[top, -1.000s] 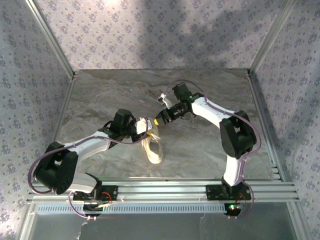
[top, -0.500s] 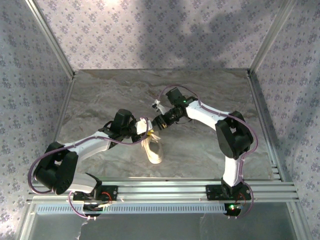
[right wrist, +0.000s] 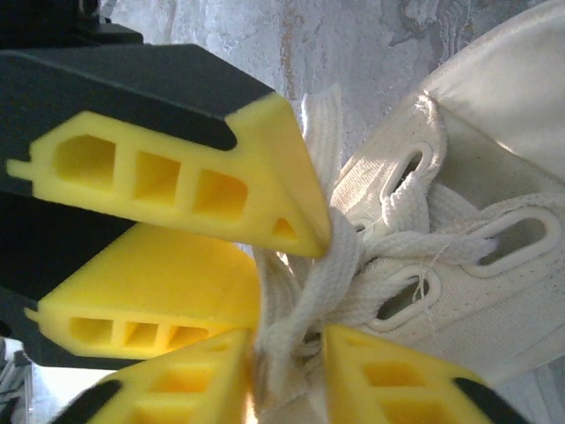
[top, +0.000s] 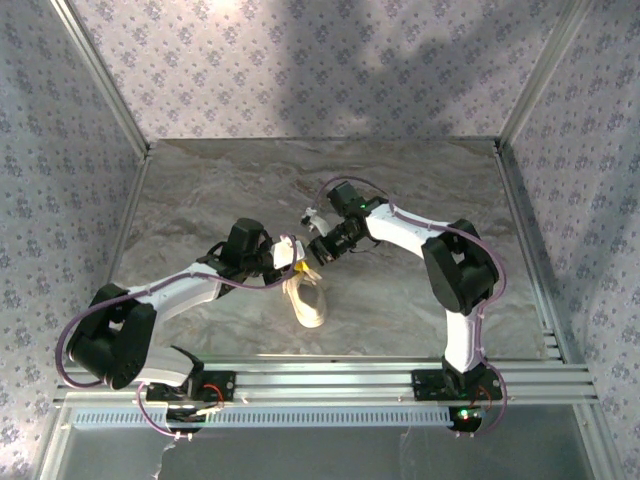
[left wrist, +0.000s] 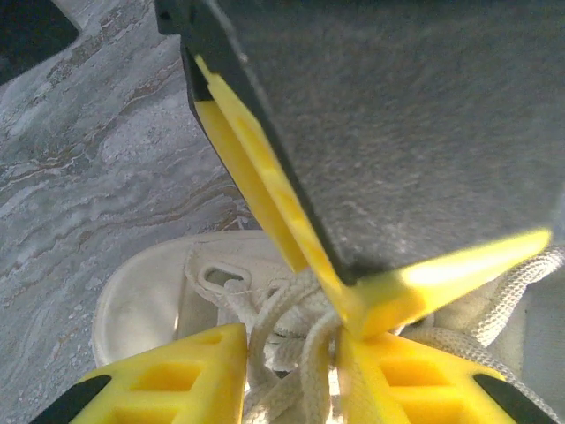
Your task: Tie the shoes
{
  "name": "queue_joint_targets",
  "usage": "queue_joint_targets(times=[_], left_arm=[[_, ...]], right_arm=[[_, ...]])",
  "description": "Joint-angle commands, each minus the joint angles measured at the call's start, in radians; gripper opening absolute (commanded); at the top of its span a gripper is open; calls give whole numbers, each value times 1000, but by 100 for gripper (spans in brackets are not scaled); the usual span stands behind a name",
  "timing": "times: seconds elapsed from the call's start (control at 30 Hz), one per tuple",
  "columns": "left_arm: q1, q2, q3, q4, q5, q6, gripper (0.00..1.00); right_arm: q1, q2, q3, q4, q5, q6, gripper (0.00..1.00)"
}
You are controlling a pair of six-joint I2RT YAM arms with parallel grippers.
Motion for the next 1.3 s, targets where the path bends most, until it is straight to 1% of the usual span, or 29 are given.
queue_joint_targets(times=[0.0,0.03,0.07,0.17,0.3,0.47,0.57,0.73,0.87,1.2,1.27], left_arm=[[-7,-36,17,-17,19,4,34],[-7,-39,16,-20,19,4,35],[-8,-44,15,-24,19,5,36],[-7,-66,14,-54,19,12,40],[13,-124,1,-100,31,20,46],[75,-176,-3,-116,109,-2,48],[97,-146,23,-132,170,-8,48],[100,-90,40,-126,236,-24,47],[102,-66,45,-109,261,-34,46],[122,-24,74,-107,311,-39,45],[128,-15,78,-110,320,-42,43]], right_arm=[[7,9,19,-38,15,-15,16],[8,6,18,-39,19,-17,10],[8,3,18,-40,23,-19,6],[11,-4,19,-47,43,-30,3],[23,-19,27,-73,89,-58,3],[44,-41,27,-74,147,-81,3],[58,-60,19,-67,176,-90,4],[69,-112,-27,0,195,-85,6],[70,-144,-57,29,197,-92,6],[80,-144,-57,18,193,-124,6],[82,-146,-59,20,191,-127,5]])
